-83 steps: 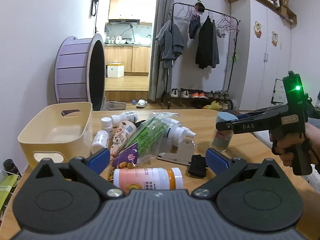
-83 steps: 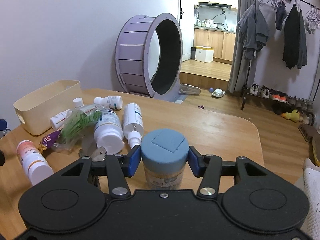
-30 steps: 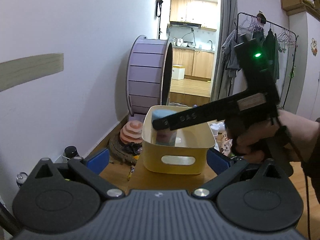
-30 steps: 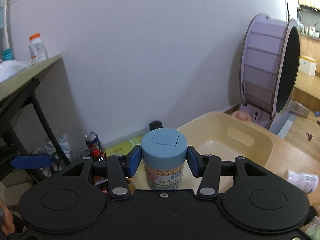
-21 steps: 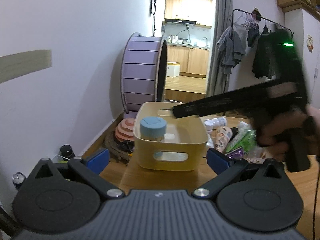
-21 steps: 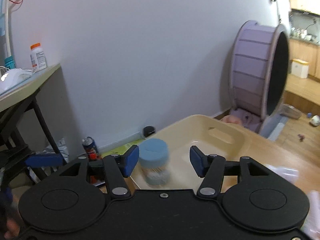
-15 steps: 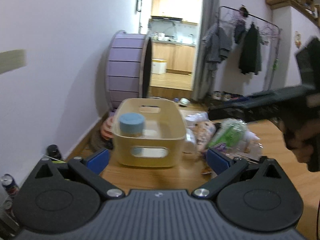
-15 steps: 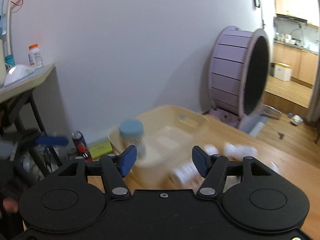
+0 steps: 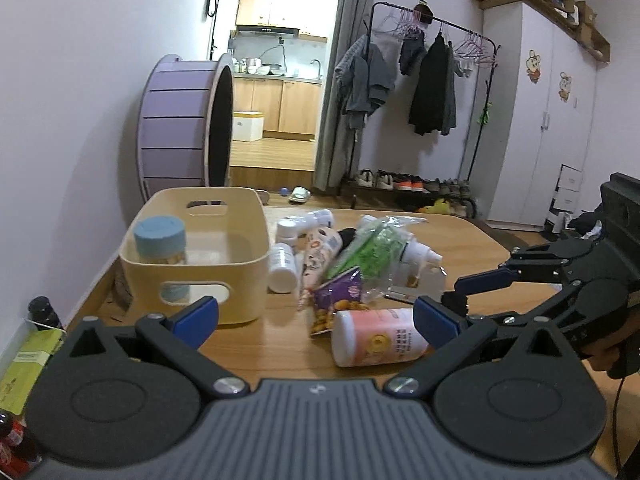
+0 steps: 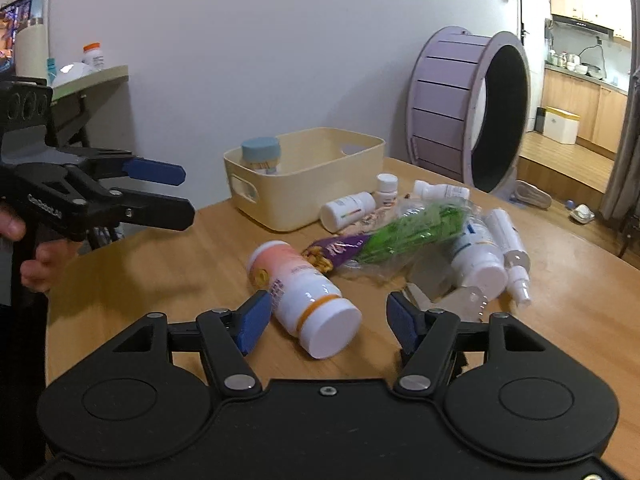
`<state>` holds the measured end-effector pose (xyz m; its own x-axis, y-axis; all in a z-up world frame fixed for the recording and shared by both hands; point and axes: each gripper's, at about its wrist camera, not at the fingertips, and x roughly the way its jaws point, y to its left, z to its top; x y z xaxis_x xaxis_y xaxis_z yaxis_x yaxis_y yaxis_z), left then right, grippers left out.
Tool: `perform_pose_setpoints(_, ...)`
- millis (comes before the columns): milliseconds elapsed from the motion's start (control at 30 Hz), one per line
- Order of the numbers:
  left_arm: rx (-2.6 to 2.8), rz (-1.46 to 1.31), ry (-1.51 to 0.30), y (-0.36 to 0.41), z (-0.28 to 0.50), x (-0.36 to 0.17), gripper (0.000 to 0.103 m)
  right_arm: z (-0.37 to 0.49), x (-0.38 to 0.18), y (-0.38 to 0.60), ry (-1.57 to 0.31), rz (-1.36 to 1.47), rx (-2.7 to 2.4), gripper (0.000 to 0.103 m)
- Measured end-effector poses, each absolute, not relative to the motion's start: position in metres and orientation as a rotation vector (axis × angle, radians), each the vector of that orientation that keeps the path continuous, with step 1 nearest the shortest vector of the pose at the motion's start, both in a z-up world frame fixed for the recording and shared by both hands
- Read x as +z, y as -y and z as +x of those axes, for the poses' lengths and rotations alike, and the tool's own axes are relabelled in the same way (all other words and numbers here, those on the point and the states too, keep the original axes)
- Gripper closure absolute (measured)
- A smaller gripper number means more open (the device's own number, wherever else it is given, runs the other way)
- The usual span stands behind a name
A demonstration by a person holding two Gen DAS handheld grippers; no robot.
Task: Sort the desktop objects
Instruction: 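Reach the right tool to the lying white pill bottle and grasp it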
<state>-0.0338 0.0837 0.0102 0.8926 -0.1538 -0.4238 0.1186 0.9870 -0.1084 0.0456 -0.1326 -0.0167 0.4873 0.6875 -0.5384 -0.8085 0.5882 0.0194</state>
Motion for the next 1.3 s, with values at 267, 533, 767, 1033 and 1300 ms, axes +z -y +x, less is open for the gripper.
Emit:
perform_pose_setpoints(267, -0.162, -0.059, -0.446, -0.074, -0.029, 0.008, 0.000, 0.027, 0.016, 0.167, -0.448, -0.189, 0.824, 0.040)
perform_pose_setpoints(533, -0.193, -0.045, -0.445, -0.068, -0.043, 0.006, 0.000, 0.005, 0.024, 0.201, -0.366, -0.166, 0.642, 0.034)
perform_pose_setpoints(767, -0.218, -0.001, -0.423, -0.062, -0.055, 0.004, 0.000, 0.000, -0.010, 0.214, -0.368, -0.113, 0.644, 0.032)
perform_pose_setpoints(1033, -0.216, -0.024, -0.392, -0.070, -0.060, 0.005, 0.000, 0.027, -0.029, 0.187, -0.375, -0.181, 0.869, 0.032)
perform_pose_setpoints(1300, -0.208, -0.018, -0.412, -0.068, -0.054, 0.001, 0.000, 0.049, -0.040, 0.158, -0.392, -0.215, 0.982, 0.032)
